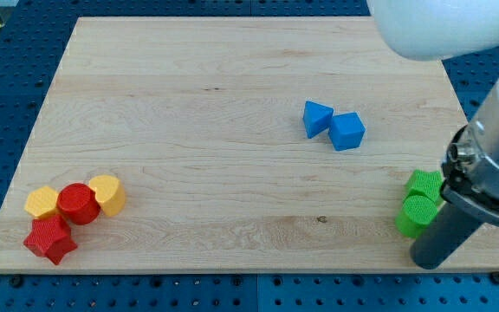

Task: Move the green circle to the center

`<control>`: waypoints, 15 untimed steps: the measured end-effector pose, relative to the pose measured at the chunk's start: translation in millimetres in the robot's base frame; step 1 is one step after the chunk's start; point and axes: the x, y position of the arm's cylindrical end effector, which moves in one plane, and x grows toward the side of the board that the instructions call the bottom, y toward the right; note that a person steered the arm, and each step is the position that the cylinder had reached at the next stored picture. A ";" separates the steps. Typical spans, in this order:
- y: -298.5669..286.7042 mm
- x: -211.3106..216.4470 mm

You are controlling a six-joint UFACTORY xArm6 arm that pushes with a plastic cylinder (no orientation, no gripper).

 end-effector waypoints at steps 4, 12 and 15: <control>16.4 -27.7; -117.6 -119.9; -156.2 -116.4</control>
